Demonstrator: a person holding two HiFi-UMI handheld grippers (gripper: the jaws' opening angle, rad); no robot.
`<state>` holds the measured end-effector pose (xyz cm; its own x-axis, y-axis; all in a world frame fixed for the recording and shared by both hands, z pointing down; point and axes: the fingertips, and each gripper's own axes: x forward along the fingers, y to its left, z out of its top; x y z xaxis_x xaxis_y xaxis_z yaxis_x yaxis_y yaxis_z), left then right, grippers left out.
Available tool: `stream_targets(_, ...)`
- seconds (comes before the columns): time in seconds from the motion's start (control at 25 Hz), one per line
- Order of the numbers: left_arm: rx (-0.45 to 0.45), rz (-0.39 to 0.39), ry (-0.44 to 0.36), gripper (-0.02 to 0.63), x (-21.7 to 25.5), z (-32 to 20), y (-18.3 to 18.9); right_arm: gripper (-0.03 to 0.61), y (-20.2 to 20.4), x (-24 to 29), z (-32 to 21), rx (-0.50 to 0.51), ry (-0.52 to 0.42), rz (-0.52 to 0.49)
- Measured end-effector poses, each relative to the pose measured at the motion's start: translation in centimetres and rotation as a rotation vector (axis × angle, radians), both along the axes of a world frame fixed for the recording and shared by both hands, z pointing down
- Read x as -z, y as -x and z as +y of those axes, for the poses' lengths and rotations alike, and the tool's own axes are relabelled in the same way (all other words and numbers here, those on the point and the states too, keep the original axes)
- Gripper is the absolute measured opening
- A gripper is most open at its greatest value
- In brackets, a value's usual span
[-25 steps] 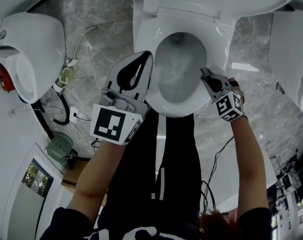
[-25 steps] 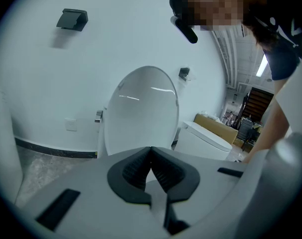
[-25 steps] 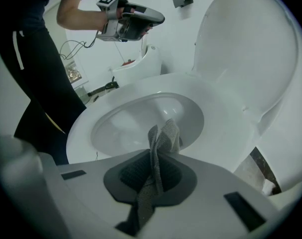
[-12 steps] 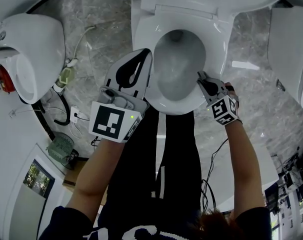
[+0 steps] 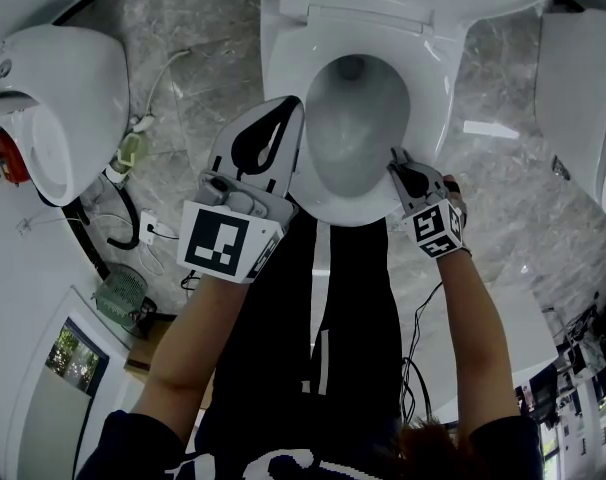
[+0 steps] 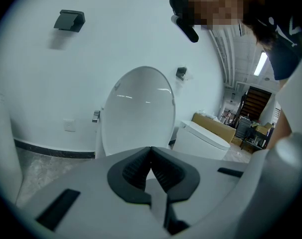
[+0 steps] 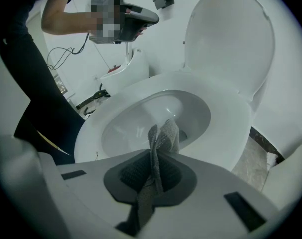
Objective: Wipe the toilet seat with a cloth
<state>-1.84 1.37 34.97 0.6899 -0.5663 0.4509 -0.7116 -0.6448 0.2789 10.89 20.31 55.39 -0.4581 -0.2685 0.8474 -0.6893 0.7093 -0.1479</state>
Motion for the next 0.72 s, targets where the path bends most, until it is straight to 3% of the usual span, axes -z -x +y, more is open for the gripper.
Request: stream_targets(0.72,-0.020,0.004,-0.012,0.011,0.0,0.1,-0.5,0.029,1.4,0.3,2.6,-0.179,0.051,-0.020)
